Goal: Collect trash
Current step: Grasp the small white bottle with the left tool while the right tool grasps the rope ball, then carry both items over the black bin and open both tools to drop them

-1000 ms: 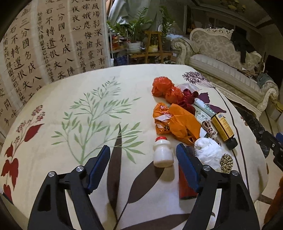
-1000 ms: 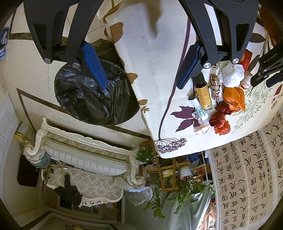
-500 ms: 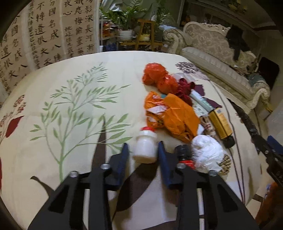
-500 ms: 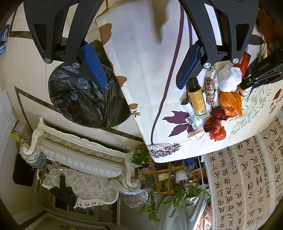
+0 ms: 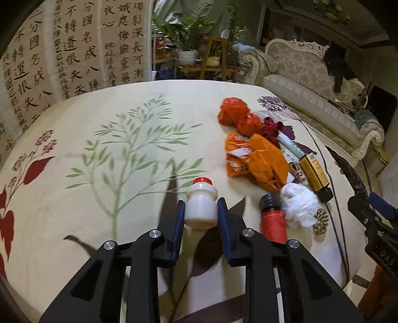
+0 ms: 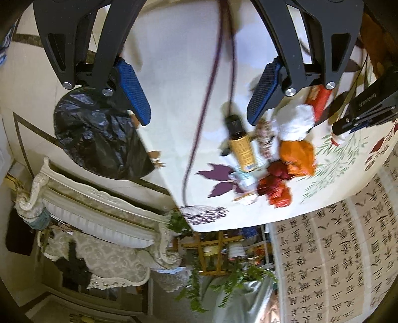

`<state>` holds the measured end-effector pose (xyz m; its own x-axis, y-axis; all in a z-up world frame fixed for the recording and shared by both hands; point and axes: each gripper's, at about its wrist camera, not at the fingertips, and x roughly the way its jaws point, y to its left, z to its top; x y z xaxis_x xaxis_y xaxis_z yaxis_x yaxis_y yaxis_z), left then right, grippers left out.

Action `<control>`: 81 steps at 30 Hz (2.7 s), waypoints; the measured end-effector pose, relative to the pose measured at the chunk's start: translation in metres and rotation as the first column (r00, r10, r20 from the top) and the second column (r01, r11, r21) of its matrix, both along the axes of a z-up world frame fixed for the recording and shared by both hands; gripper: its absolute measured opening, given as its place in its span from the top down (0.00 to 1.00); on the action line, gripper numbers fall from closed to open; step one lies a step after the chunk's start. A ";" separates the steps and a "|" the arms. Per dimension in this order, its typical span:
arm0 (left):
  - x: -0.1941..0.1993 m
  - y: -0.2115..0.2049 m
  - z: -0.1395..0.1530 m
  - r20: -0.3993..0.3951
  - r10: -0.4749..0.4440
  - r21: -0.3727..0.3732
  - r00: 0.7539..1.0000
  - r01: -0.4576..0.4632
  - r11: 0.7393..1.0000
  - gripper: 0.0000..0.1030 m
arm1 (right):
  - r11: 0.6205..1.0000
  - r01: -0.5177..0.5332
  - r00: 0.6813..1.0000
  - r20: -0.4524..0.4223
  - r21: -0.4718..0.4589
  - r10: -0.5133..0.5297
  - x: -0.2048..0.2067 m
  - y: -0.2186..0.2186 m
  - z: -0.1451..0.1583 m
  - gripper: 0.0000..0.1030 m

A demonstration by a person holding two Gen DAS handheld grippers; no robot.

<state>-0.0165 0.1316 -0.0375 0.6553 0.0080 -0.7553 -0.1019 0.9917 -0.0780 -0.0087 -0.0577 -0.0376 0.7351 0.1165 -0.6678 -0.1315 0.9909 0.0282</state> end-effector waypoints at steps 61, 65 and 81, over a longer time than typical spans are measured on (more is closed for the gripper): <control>0.095 -0.232 0.013 0.080 -0.416 0.065 0.906 0.411 0.909 0.74 | 0.961 0.271 0.961 0.036 0.049 -0.273 0.048 -0.164 -0.017 0.83; 0.104 -0.241 0.010 0.069 -0.424 0.075 0.903 0.419 0.905 0.74 | 0.961 0.271 0.962 0.028 0.059 -0.273 0.057 -0.169 -0.021 0.83; 0.130 -0.259 -0.003 0.022 -0.435 0.087 0.900 0.432 0.898 0.68 | 0.953 0.294 0.956 -0.013 0.078 -0.294 0.080 -0.183 -0.034 0.80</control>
<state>0.1134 -0.1273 -0.0401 0.6367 -0.2259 -0.7372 0.3410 0.9400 0.0065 0.0713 -0.2411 -0.0721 0.7437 -0.0522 -0.6665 0.1652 0.9804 0.1076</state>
